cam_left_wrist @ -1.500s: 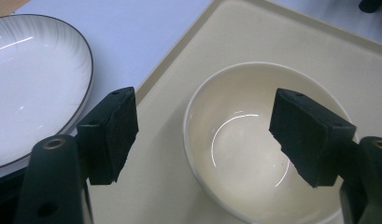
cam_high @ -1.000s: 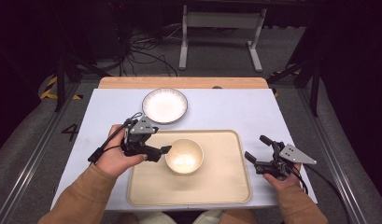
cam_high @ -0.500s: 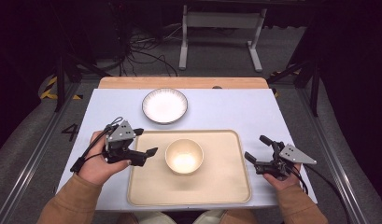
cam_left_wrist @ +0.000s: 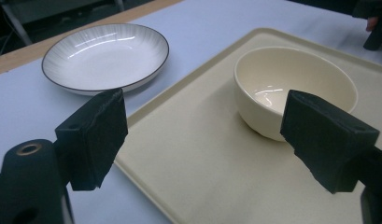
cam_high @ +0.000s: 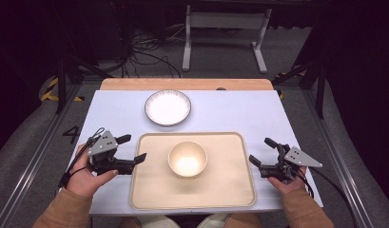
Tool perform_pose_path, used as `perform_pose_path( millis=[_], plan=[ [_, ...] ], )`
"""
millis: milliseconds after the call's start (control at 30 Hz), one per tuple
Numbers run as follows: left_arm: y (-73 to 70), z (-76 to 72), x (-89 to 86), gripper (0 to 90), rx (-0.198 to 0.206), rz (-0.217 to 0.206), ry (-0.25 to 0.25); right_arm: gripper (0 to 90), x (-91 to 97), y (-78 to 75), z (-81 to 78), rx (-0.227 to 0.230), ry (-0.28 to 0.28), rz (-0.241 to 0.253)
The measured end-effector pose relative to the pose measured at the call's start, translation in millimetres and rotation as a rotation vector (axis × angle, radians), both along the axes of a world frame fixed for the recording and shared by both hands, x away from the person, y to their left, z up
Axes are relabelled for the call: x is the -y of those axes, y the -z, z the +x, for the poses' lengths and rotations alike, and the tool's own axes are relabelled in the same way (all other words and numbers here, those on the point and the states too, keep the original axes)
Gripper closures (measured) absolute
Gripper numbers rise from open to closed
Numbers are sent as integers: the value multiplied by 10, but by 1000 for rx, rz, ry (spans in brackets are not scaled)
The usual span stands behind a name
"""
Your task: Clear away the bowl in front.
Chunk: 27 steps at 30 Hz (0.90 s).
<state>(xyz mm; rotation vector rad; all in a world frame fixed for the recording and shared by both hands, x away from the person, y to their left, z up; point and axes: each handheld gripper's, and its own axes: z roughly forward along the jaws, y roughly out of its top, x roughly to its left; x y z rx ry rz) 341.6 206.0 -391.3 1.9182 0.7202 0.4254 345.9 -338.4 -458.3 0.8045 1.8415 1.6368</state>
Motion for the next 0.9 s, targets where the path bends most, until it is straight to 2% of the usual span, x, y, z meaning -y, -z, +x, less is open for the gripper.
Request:
perform_pose_path(
  millis=[200,500,567,633,700,767,900],
  plan=[
    [194,-65,-136,160,19,-48,-23,66,1,0,-1,1,0,-1],
    [391,-102,-298,158,37,-86,-74,65,0,0,-2,3,-1,-1],
    [448,-106,-321,154,40,-91,-70,64,0,0,-3,4,-1,-1],
    [518,-111,-348,151,60,-93,-73,63,1,1,-4,6,-1,-1],
    [585,-105,-373,148,56,-115,-72,62,1,1,-6,7,-3,2],
    [632,-92,-386,147,57,-120,-73,62,3,1,-7,7,-2,3],
    [704,-77,-384,134,59,-110,-64,61,2,2,-9,9,-2,3]
  ],
)
